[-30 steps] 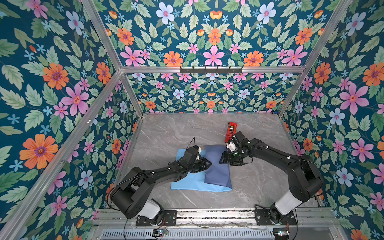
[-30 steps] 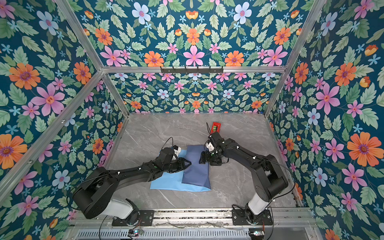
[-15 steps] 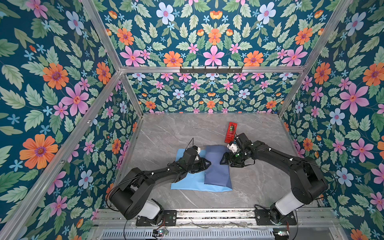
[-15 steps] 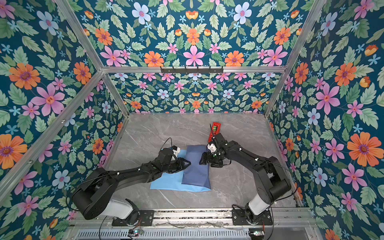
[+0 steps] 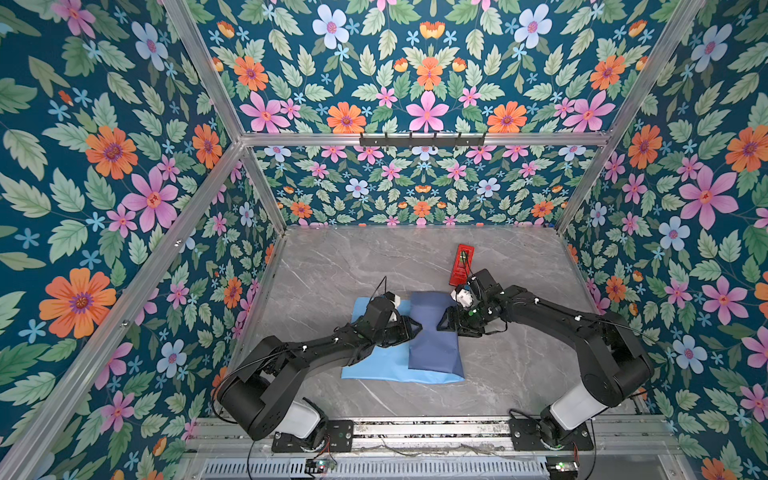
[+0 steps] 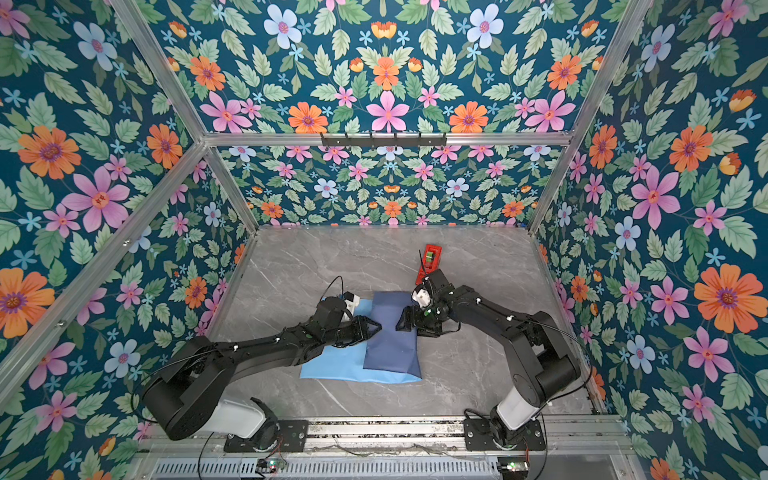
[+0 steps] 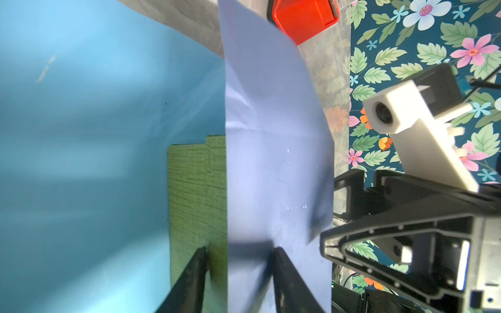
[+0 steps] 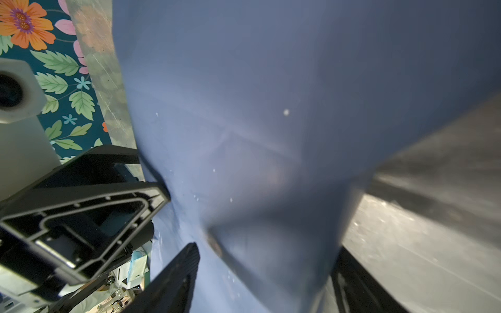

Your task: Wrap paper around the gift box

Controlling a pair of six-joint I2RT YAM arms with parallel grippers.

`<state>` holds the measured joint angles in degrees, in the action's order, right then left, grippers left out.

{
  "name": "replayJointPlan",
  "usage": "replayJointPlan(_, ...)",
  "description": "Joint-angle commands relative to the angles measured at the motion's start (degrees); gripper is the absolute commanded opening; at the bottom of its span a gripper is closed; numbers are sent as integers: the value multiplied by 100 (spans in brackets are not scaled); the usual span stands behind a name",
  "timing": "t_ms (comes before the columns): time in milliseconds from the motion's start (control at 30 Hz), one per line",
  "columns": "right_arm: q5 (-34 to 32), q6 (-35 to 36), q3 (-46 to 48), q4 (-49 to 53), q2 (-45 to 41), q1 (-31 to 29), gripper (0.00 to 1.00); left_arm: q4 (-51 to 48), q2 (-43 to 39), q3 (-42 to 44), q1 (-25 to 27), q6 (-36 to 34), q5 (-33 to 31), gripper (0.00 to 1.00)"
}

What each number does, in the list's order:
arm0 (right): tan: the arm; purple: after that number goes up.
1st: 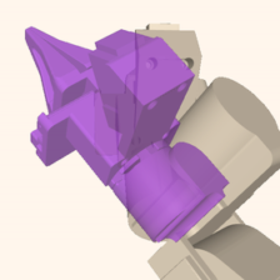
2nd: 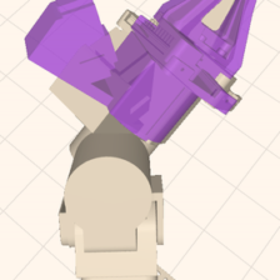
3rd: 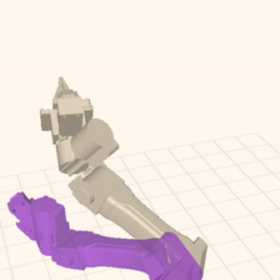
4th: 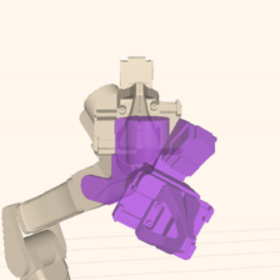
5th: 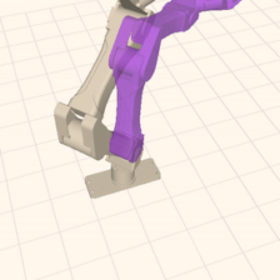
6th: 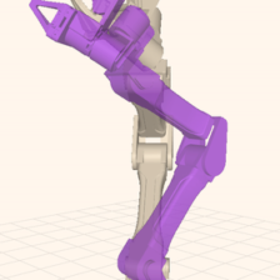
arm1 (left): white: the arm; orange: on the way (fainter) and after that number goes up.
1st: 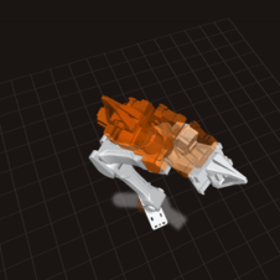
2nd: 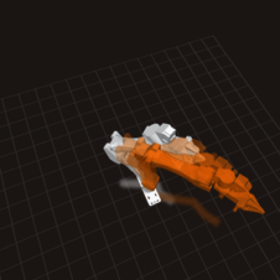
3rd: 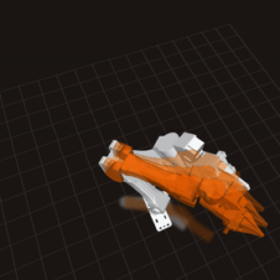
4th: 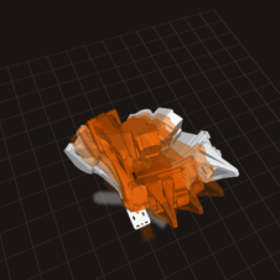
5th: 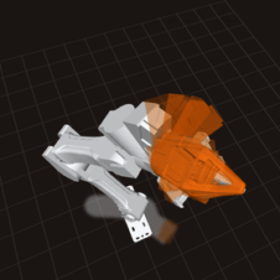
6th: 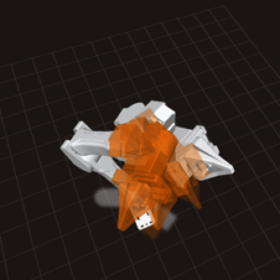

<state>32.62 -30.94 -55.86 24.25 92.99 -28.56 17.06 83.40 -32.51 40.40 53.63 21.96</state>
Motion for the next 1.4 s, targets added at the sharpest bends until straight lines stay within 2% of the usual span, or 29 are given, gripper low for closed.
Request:
replayJointPlan(0,201,-161,12,-295,73,-49,72,-449,14,17,-12,-45,-86,45)
replayJointPlan(300,87,-332,52,-364,141,-94,63,-384,-241,78,-120,57,-87,65)
replayJointPlan(833,-54,-308,-39,-232,153,-105,63,-503,114,-176,-103,-163,340,71)
replayJointPlan(933,-61,-282,-68,-207,151,-101,63,-645,151,-194,-103,-251,297,63)
replayJointPlan(1100,-131,-188,-188,-45,150,-103,66,-756,124,-42,-103,-275,145,45)
replayJointPlan(1367,-254,-13,-356,295,152,-85,72,-774,55,137,-129,-270,2,33)
